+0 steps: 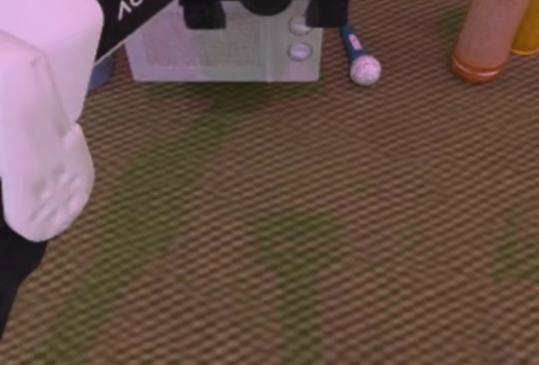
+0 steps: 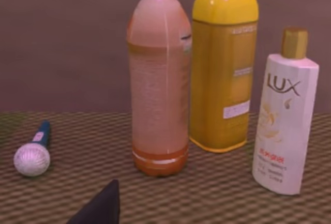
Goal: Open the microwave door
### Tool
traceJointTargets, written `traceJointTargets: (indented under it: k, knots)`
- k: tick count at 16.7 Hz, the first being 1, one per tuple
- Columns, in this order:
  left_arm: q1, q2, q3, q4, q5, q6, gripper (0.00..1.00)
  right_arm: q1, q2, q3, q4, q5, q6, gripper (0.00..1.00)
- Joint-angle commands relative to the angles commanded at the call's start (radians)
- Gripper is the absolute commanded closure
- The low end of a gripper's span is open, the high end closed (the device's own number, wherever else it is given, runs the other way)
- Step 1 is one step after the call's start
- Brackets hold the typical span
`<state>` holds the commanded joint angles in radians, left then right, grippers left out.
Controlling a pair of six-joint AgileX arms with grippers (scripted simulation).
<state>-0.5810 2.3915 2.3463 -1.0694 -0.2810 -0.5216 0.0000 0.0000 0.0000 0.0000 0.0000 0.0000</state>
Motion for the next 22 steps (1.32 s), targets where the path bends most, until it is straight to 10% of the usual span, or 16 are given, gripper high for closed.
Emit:
traceJointTargets:
  k: [5,18,22]
  knots:
    - [0.003,0.006,-0.009,0.014,0.002,0.003,0.00,0.000,0.000,0.000,0.000,0.000,0.000,0.00]
    - [0.003,0.006,-0.009,0.014,0.002,0.003,0.98,0.000,0.000,0.000,0.000,0.000,0.000,0.00]
    - [0.003,0.006,-0.009,0.014,0.002,0.003,1.00,0.000,0.000,0.000,0.000,0.000,0.000,0.00]
